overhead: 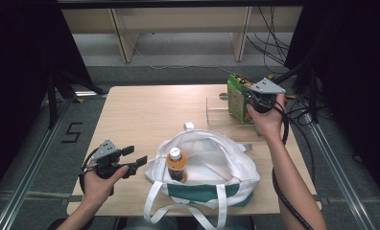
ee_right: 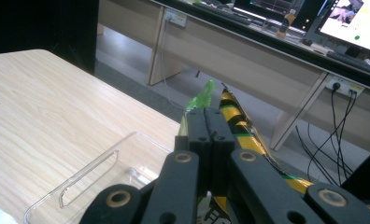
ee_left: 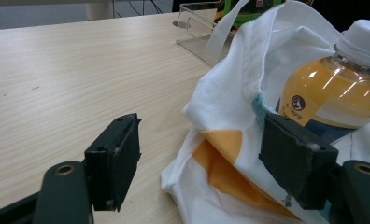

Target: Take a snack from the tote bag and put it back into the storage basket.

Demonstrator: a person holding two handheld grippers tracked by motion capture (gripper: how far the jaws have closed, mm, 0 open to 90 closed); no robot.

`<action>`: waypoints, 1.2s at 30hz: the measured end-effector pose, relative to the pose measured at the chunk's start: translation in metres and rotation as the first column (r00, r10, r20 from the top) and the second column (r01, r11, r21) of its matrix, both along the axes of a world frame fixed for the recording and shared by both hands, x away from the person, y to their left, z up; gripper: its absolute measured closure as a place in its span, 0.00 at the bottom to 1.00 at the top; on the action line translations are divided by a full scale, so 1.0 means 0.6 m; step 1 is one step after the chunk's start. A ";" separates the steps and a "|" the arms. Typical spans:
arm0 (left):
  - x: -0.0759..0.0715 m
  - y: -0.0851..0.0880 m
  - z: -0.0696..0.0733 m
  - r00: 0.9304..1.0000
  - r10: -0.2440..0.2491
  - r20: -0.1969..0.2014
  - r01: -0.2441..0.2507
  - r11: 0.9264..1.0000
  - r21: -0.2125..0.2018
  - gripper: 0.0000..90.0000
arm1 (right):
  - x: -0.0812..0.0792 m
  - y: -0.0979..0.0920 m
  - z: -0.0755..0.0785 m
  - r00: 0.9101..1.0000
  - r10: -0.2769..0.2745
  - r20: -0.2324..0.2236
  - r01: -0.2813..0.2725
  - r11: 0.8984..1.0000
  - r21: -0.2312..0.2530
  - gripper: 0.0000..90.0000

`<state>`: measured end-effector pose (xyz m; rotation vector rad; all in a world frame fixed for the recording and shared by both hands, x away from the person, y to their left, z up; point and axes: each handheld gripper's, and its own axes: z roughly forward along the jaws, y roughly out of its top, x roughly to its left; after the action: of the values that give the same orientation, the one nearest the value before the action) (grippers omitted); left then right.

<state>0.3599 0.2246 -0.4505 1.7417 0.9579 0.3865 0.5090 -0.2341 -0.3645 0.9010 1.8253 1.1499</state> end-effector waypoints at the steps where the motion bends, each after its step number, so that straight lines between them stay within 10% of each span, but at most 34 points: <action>1: 0.000 0.000 0.000 1.000 0.000 0.000 0.000 1.000 0.000 0.31 | 0.000 0.001 0.000 1.000 -0.003 -0.007 0.003 1.000 0.003 1.00; 15: 0.001 0.001 -0.001 1.000 -0.002 0.001 0.002 1.000 -0.007 0.31 | 0.012 0.006 -0.007 1.000 0.013 0.001 -0.012 0.999 -0.029 1.00; 36: 0.000 0.000 0.000 1.000 -0.003 0.001 0.003 1.000 0.003 0.31 | -0.003 -0.020 -0.033 0.989 -0.003 -0.148 -0.005 0.999 -0.050 1.00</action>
<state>0.3597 0.2245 -0.4506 1.7452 0.9546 0.3875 0.5074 -0.2464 -0.3842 0.9787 1.9647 1.0570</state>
